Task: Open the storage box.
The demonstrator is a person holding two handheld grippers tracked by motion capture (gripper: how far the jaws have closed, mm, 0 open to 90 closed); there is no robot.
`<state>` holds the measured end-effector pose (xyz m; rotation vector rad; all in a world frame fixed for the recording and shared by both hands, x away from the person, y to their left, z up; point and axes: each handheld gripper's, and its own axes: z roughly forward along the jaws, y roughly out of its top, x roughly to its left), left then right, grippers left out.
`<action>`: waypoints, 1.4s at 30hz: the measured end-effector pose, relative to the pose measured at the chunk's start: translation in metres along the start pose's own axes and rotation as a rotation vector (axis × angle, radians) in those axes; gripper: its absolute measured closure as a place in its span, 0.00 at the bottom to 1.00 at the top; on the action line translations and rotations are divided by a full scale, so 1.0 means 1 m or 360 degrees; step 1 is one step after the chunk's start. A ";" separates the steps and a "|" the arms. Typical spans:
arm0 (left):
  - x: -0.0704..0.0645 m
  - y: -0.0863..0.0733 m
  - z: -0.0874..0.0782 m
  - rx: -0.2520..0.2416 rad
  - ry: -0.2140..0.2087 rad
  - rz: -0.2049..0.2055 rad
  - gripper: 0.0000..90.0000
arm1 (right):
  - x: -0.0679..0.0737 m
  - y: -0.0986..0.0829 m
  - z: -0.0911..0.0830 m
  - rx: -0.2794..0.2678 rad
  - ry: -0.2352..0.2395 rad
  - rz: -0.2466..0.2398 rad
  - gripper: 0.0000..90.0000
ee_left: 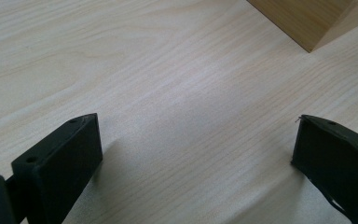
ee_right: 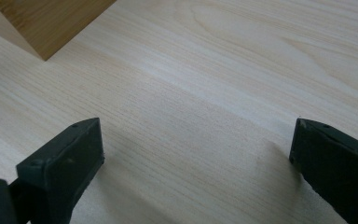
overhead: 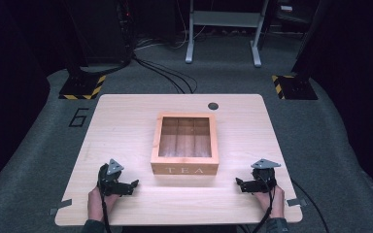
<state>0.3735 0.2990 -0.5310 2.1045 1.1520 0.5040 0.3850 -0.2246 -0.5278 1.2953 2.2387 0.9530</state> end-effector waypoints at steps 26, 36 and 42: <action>0.001 0.000 -0.001 0.0012 -0.0002 0.0016 0.01 | 0.047 0.047 -0.018 -0.0161 0.0248 -0.0100 0.04; 0.001 0.000 -0.001 0.0015 -0.0006 0.0016 0.01 | 0.059 0.055 -0.010 -0.0190 0.0306 -0.0126 0.18; 0.000 0.000 0.000 0.0007 -0.0002 0.0010 0.01 | 0.063 0.058 -0.010 -0.0239 0.0337 -0.0118 0.51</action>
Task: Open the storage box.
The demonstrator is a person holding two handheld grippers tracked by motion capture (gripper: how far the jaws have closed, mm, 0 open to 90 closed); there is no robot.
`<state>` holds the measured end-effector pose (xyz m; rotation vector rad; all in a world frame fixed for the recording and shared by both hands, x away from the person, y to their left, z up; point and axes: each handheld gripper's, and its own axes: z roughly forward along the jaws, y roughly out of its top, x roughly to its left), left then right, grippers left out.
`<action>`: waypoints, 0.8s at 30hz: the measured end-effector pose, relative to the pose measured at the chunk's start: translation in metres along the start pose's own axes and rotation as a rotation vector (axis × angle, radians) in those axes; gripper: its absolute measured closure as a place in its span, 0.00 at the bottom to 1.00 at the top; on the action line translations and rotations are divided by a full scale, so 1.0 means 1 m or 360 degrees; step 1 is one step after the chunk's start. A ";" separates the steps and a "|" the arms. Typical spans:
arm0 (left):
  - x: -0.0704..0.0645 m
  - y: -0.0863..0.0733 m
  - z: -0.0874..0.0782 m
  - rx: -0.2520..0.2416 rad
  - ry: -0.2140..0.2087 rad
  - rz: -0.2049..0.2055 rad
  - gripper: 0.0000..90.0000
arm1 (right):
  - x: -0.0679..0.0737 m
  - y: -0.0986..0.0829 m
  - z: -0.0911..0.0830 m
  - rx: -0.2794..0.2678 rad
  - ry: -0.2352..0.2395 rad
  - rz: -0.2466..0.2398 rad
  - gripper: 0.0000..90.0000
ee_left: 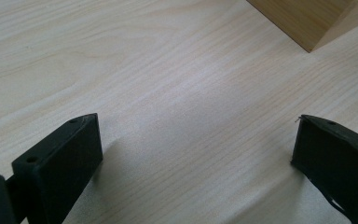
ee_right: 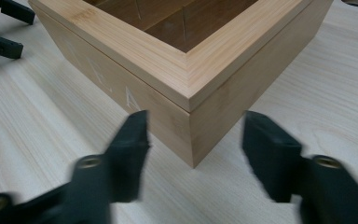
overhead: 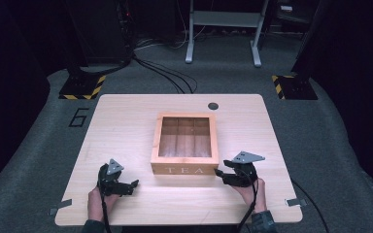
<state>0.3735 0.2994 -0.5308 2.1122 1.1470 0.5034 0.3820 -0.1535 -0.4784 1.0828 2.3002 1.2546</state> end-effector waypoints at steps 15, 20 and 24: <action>0.000 0.000 0.000 0.0001 -0.0001 -0.0001 0.01 | 0.005 -0.004 -0.002 -0.0035 -0.0023 -0.0013 0.94; 0.000 0.000 0.000 0.0000 0.0000 -0.0001 0.01 | 0.006 -0.003 -0.001 -0.0027 -0.0024 -0.0011 0.95; 0.000 0.000 0.000 0.0000 0.0000 -0.0001 0.01 | 0.006 -0.004 -0.002 -0.0038 -0.0025 -0.0018 0.99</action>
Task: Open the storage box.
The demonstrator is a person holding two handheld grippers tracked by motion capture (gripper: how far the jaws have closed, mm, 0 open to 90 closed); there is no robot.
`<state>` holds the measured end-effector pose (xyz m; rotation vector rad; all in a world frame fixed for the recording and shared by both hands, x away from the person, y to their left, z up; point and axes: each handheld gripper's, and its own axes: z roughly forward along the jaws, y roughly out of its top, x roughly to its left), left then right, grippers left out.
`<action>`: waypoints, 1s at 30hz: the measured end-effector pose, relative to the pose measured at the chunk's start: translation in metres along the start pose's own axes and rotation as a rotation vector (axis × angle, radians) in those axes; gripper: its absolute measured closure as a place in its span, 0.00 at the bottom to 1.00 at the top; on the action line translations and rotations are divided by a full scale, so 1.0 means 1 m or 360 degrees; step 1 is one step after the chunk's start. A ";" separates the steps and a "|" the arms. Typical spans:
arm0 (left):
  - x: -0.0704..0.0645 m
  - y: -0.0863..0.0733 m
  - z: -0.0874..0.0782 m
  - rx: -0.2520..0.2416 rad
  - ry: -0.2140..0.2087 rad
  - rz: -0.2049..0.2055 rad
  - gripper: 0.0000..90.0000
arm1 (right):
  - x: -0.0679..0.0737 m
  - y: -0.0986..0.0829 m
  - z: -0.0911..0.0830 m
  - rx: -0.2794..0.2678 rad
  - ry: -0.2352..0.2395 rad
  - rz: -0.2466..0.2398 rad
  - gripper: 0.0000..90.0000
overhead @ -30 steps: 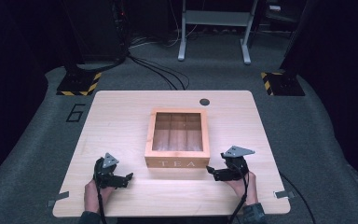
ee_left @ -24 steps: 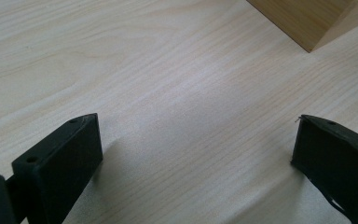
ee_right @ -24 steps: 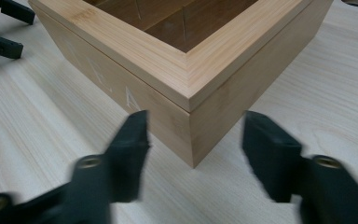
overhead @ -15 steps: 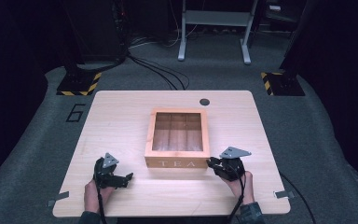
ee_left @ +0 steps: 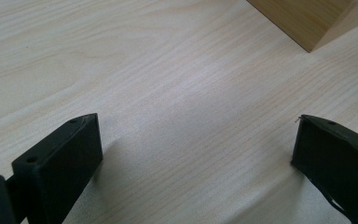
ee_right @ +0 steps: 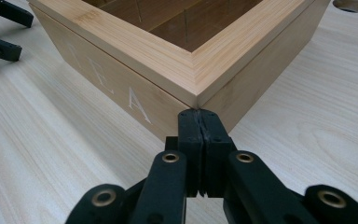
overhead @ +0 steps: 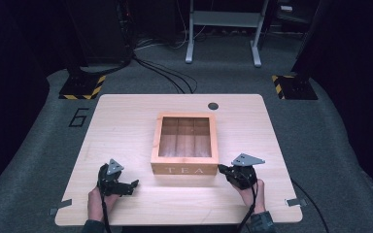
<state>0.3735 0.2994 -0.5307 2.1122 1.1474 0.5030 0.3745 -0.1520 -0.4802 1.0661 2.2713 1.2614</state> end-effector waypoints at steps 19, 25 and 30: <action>0.000 0.000 0.000 -0.0001 0.0000 0.0000 0.01 | -0.003 0.001 -0.003 -0.0086 0.0058 0.0077 0.99; 0.000 0.000 0.000 -0.0001 0.0000 -0.0001 0.01 | -0.003 0.003 -0.003 -0.0108 0.0053 0.0067 0.99; 0.000 0.000 0.000 -0.0001 0.0000 0.0000 0.01 | -0.004 0.005 -0.005 -0.0143 0.0062 0.0083 0.99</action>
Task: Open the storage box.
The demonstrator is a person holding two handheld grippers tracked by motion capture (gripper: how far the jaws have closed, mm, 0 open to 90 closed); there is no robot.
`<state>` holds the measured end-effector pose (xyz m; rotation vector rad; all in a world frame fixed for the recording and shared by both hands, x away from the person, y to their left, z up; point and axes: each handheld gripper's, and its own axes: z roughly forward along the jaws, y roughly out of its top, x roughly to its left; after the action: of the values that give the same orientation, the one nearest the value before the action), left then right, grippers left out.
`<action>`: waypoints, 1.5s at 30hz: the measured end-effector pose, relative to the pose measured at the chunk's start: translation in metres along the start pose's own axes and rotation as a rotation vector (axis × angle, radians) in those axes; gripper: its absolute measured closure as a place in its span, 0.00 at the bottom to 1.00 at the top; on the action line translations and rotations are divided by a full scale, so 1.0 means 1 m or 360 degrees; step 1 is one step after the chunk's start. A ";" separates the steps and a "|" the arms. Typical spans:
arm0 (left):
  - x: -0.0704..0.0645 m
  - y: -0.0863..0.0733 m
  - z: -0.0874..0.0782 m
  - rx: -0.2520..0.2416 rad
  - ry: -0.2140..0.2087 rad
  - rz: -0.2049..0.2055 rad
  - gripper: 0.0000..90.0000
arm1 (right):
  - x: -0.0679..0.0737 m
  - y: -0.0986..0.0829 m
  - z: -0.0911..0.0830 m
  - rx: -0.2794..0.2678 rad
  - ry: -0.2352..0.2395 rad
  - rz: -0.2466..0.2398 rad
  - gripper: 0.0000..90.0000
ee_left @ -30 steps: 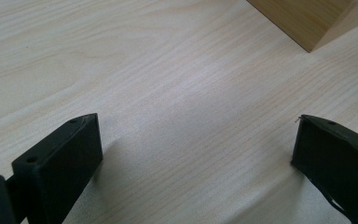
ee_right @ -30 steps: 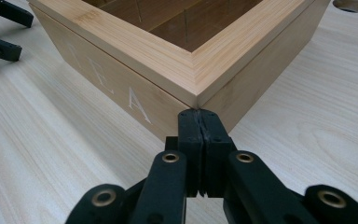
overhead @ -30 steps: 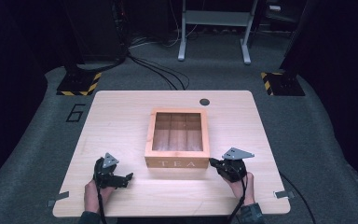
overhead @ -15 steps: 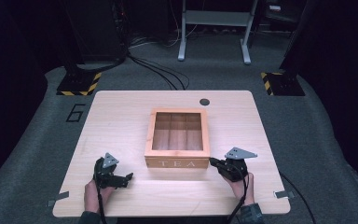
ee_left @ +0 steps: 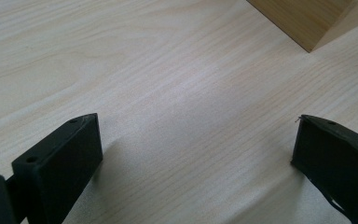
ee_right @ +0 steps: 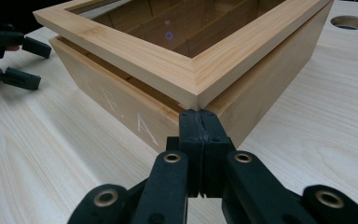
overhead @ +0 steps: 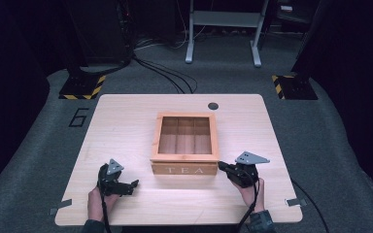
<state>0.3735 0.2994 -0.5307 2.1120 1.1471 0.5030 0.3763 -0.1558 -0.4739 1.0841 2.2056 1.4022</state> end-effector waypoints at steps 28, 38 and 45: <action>0.000 0.000 0.000 0.0002 -0.0004 -0.0002 0.01 | -0.004 0.012 0.010 -0.0123 0.0057 -0.0016 0.99; 0.000 0.000 0.000 0.0002 -0.0003 -0.0001 0.01 | -0.006 0.018 0.013 -0.0172 0.0077 -0.0075 0.99; 0.000 0.000 0.000 0.0001 -0.0001 -0.0001 0.01 | -0.007 0.020 0.013 -0.0213 0.0076 -0.0085 0.99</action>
<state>0.3735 0.2994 -0.5307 2.1121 1.1472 0.5018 0.3974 -0.1476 -0.4636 0.9489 2.1220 1.5428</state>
